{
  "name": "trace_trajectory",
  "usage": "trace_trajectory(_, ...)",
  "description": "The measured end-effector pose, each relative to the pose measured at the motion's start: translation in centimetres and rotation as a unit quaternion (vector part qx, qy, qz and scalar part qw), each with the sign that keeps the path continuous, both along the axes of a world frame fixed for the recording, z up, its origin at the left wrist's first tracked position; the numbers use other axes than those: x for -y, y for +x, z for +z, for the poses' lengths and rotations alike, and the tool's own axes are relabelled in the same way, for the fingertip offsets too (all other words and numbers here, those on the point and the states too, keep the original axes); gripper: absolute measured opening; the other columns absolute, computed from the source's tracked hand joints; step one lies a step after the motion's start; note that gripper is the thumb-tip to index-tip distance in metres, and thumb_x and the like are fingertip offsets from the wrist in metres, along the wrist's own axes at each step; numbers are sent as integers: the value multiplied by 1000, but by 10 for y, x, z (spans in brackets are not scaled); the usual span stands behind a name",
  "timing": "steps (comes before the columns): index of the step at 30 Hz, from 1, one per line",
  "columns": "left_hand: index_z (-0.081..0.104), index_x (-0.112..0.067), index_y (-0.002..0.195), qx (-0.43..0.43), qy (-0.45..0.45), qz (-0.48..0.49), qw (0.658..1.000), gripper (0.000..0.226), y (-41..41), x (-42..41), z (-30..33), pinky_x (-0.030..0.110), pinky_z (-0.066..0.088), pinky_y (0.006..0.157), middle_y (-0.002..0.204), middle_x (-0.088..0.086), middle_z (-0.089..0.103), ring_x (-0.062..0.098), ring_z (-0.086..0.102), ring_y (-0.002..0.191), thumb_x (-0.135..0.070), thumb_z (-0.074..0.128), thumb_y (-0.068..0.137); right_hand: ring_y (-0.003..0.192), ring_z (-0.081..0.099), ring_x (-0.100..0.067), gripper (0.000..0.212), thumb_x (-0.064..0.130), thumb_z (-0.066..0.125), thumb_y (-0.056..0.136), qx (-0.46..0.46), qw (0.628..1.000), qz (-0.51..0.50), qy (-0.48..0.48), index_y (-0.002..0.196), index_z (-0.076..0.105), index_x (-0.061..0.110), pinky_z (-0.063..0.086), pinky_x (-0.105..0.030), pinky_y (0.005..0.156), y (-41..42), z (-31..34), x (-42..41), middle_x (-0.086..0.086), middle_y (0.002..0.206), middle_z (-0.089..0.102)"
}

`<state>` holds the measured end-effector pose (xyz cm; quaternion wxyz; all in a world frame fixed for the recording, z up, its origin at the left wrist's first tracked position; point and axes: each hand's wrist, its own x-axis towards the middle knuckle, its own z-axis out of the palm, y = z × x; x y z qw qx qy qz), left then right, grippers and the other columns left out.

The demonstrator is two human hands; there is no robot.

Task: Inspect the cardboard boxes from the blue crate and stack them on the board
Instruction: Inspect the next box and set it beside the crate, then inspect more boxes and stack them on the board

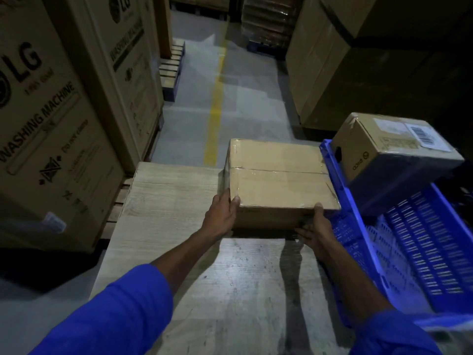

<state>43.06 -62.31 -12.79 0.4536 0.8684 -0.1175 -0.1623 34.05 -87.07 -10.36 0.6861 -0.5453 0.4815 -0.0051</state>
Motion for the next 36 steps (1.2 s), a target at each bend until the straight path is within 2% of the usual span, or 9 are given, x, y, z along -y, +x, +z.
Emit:
trace_trajectory(13,37,-27,155,-4,-23,-52,998,65,2,-14,-1,47,46,102,138,10,54,29,52,125,-64,25,103,122,64,-39,89,72,38,99,12,999,31,-7,160,32,7,53,-50,99,-16,-6,-10,-28,146,55)
trace_trajectory(15,43,-22,152,-15,-21,-51,998,78,0,-16,-2,45,48,100,140,13,57,31,55,126,-73,22,97,125,62,-40,84,68,40,100,15,997,73,-9,159,32,9,51,-52,102,-25,-12,-18,-27,146,55)
trace_trajectory(17,43,-17,152,-38,-20,-48,998,70,-6,-19,-4,40,47,101,144,9,56,27,55,129,-64,26,104,131,56,-51,72,55,47,105,-14,992,124,-33,154,40,3,41,-63,114,-34,-20,-27,-34,145,53)
trace_trajectory(20,49,-15,147,-37,5,-54,998,61,-15,-28,-4,36,46,97,138,7,60,26,57,125,-56,29,107,124,49,-64,56,34,56,107,-36,979,187,-73,132,51,-16,38,-73,108,-46,-27,-40,-46,132,50)
trace_trajectory(22,52,-12,144,-17,26,-62,998,67,-22,-36,-1,35,45,98,136,4,60,27,57,127,-60,29,104,102,67,-48,36,31,59,106,-25,973,201,-109,112,66,-3,56,-52,90,-50,-24,-47,-38,113,65)
trace_trajectory(25,41,-7,152,9,98,-59,993,62,-31,-50,1,32,35,107,148,6,50,28,44,141,-50,35,108,96,70,-18,22,32,61,105,2,962,220,-164,111,69,12,54,-27,73,-51,-21,-53,-12,111,72)
trace_trajectory(28,35,-7,156,51,164,-56,984,67,-42,-67,4,39,30,117,159,16,40,31,36,147,-52,38,107,109,68,-24,29,33,60,104,28,933,264,-242,122,68,11,53,-31,82,-51,-16,-57,-6,114,71)
trace_trajectory(33,32,-16,158,158,275,-17,948,79,-73,-94,18,53,21,123,167,10,25,35,10,157,-62,28,95,115,65,-23,39,32,61,104,64,868,358,-339,134,65,7,49,-30,90,-51,-9,-75,-10,125,70)
trace_trajectory(36,34,-16,158,228,330,-8,916,70,-96,-114,20,61,18,121,169,13,19,39,3,157,-56,42,101,126,60,-30,45,34,62,104,91,816,412,-394,138,62,5,48,-40,105,-53,-13,-97,-14,136,65)
